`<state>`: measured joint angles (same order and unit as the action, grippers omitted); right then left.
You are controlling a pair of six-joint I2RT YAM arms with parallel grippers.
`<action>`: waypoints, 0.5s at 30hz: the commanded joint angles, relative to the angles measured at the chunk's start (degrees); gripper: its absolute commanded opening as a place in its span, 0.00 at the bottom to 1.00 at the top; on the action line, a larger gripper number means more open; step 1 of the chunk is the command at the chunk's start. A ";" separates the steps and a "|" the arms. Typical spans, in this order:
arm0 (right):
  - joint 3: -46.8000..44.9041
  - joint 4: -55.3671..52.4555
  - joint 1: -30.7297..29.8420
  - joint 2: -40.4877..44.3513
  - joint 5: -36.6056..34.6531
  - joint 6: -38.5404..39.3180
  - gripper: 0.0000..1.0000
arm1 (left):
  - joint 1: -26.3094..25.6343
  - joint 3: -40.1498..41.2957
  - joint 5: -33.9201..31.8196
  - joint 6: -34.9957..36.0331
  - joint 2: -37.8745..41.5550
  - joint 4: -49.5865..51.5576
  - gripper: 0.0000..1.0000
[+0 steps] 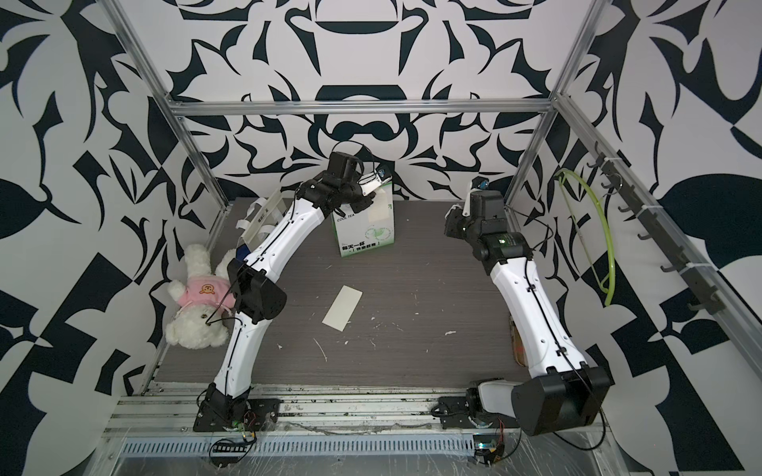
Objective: Staple the receipts to the bags
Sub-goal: Place the takeout bag at the center of the board.
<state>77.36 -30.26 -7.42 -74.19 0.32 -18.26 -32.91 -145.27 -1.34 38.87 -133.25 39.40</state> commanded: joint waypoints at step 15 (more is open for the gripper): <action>0.58 2.00 1.05 -1.19 3.36 -1.85 0.09 | 3.37 8.98 0.93 -2.77 9.85 -7.47 0.92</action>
<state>77.23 -30.65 -6.70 -75.99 2.39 -19.40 -29.67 -137.84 -0.86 36.88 -128.22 34.04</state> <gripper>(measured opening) 0.214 0.921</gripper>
